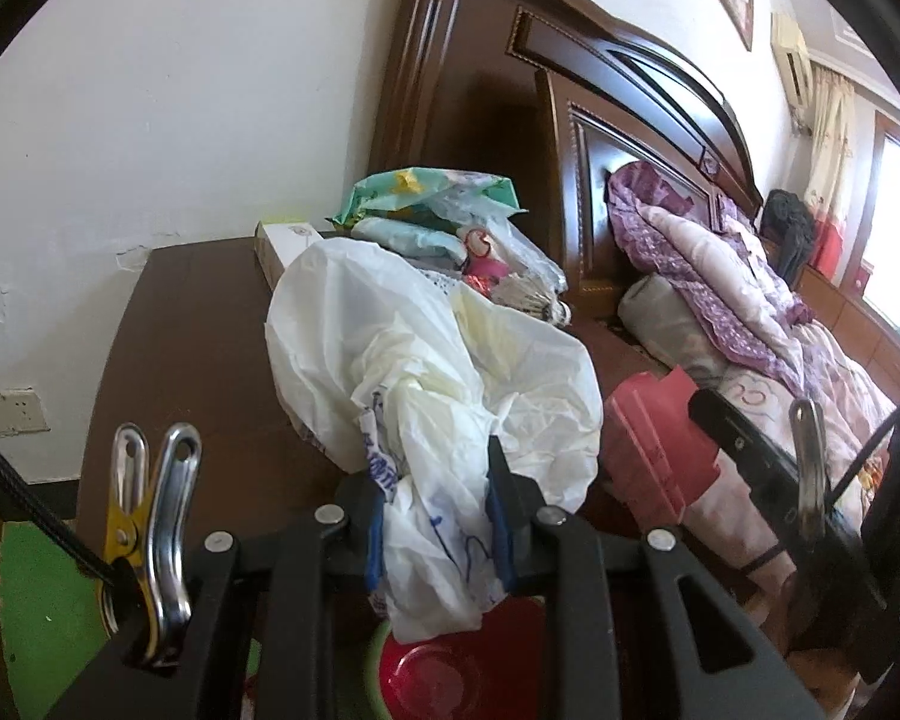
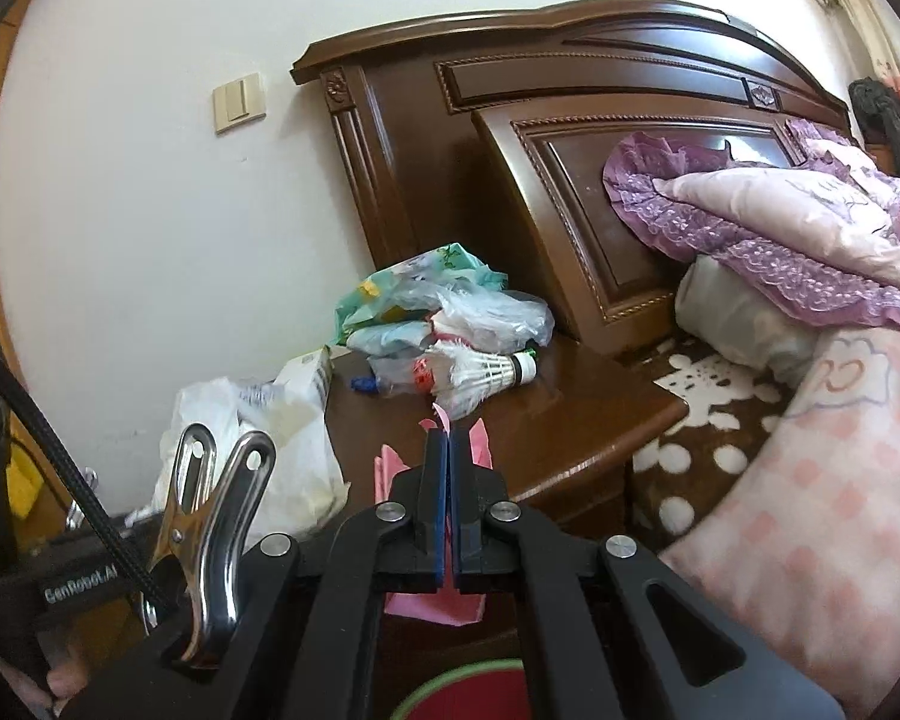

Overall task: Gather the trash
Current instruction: 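Carry the bag and pink paper down over the red bucket with both tools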

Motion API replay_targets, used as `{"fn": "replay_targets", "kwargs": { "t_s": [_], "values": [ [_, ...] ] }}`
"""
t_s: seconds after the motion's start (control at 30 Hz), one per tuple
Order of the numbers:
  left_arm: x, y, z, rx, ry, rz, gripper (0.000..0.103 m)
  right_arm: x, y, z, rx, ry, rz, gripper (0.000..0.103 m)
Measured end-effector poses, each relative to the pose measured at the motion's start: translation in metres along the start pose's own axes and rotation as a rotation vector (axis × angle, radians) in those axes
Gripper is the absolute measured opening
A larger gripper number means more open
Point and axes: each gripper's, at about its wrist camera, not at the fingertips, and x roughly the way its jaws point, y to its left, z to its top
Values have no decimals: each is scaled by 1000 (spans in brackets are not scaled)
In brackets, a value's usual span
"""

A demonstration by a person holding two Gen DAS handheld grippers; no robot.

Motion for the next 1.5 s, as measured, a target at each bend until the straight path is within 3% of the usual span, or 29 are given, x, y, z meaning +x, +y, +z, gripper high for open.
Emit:
{"fn": "replay_targets", "kwargs": {
  "t_s": [0.33,0.57,0.93,1.5],
  "values": [
    [-19,-5,-33,28,89,-27,27,-55,7,-30,12,31,-26,1],
    [-23,-21,-60,85,132,-70,27,-70,4,-52,23,96,-55,1],
    [13,-35,-110,176,221,-50,27,-55,-11,-103,53,219,-103,1],
    [88,-24,-172,180,393,-5,27,-13,-38,-149,113,423,-163,1]
  ]
}}
